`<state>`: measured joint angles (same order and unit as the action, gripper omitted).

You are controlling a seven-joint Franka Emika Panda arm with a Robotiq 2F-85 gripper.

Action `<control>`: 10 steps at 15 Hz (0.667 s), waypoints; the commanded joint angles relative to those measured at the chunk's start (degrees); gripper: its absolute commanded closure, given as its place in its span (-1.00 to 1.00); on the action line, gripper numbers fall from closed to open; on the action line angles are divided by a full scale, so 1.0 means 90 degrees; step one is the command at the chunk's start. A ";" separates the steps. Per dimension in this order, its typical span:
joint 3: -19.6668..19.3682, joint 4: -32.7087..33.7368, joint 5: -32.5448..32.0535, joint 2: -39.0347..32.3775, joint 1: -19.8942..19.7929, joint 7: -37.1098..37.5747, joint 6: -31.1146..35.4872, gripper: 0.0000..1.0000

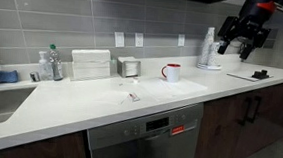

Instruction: Put the straw in the mug

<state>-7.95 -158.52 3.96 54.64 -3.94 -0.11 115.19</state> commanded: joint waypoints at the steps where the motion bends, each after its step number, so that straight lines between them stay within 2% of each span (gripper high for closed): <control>1: 0.0057 -0.0051 0.0058 -0.0023 -0.0069 -0.0051 -0.0023 -1.00; 8: 0.0059 -0.0126 0.0059 -0.0056 -0.0069 -0.0052 -0.0022 -1.00; 10: 0.0154 0.0042 0.0152 -0.0443 -0.0075 0.0216 0.0264 -1.00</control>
<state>-7.89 -159.55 3.96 54.12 -3.96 0.05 115.24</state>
